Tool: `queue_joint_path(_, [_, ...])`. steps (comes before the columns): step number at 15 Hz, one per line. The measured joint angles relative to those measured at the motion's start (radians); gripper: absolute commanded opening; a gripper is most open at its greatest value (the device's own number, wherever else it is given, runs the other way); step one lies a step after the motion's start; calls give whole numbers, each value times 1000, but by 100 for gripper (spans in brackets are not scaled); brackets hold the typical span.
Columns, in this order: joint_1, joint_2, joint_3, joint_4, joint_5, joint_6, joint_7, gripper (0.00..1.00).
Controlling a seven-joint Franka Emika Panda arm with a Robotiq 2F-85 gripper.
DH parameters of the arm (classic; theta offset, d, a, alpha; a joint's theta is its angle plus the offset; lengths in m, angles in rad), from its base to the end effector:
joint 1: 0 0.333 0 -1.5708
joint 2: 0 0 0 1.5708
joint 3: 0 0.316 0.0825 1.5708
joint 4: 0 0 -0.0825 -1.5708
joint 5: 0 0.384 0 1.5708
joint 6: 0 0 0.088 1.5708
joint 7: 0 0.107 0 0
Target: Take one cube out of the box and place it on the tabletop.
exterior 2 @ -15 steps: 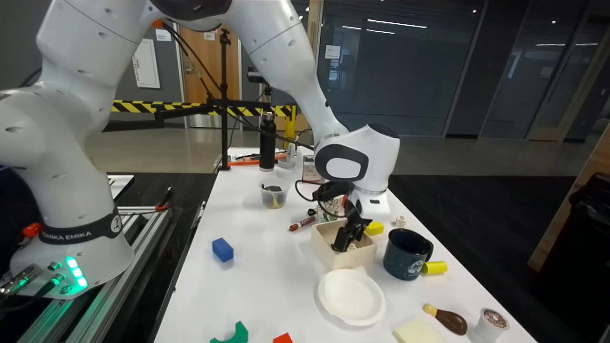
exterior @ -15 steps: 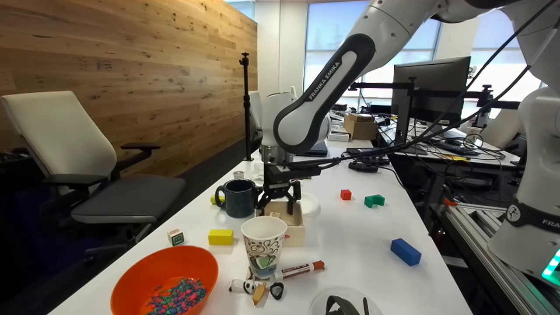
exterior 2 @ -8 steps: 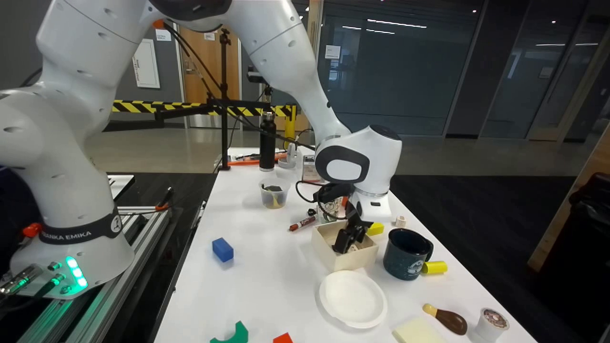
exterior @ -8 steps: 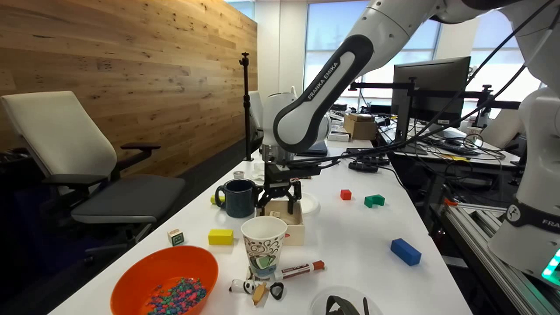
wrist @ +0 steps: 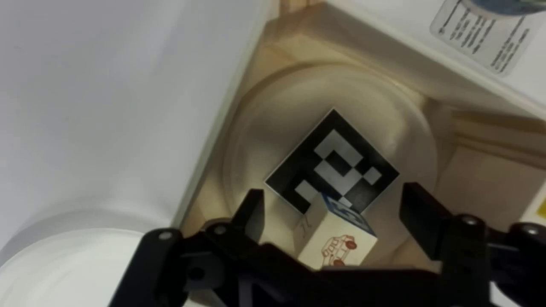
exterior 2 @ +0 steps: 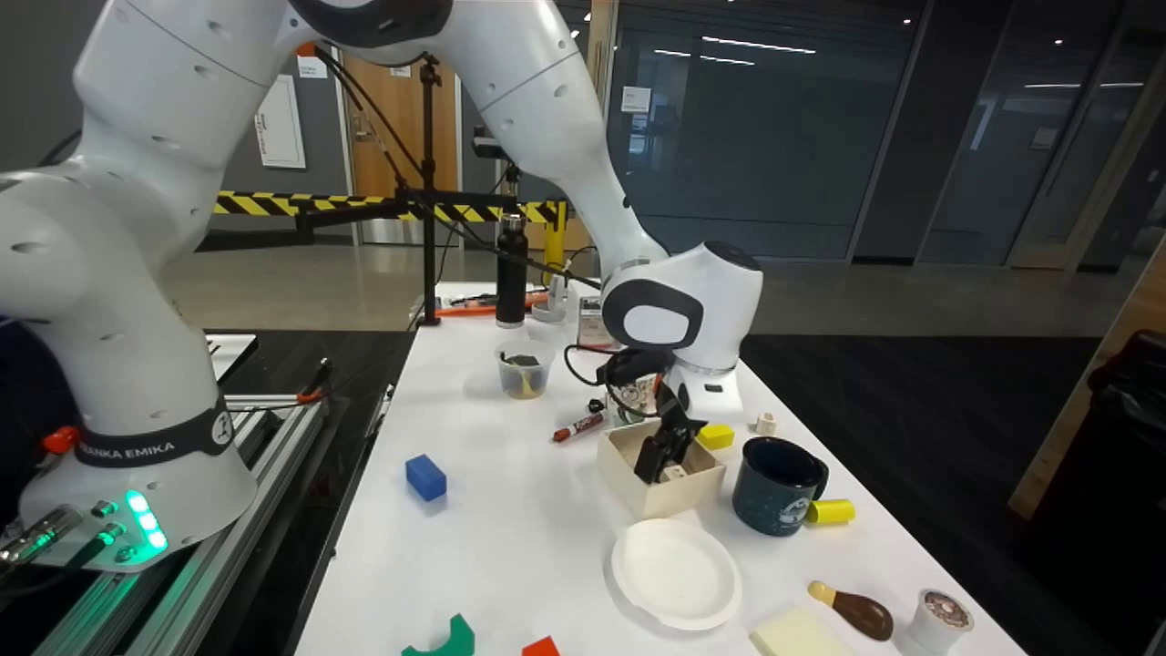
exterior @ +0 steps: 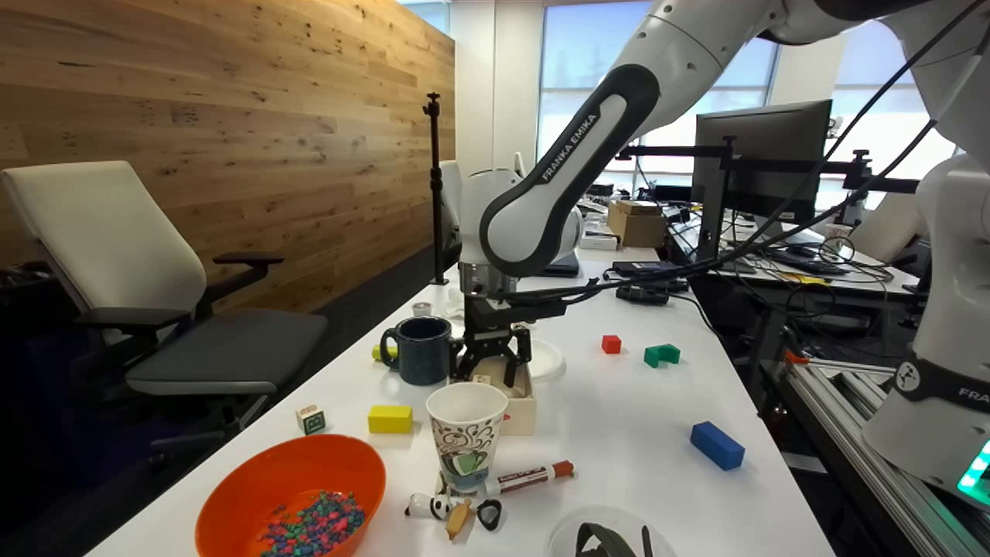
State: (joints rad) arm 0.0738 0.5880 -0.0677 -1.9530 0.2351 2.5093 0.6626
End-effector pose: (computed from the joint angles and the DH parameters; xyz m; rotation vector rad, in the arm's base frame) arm 0.6136 0.0028 0.1710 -2.7923 1.2429 0.0889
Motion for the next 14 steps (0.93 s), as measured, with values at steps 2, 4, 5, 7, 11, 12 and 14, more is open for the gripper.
queue_joint_path(2, [8,-1,-1,10,-3,-12,0,43])
queue_joint_path(4, [10,-5,-1,17,-3,-17,0,48])
queue_joint_path(5, [10,-6,-1,20,-3,-19,0,50])
queue_joint_path(7, [10,4,0,20,-2,-19,0,51])
queue_joint_path(11, [11,23,2,20,-2,-19,0,70])
queue_joint_path(12, [11,25,2,20,-2,-19,0,82])
queue_joint_path(14, [13,26,2,20,-2,-19,0,95])
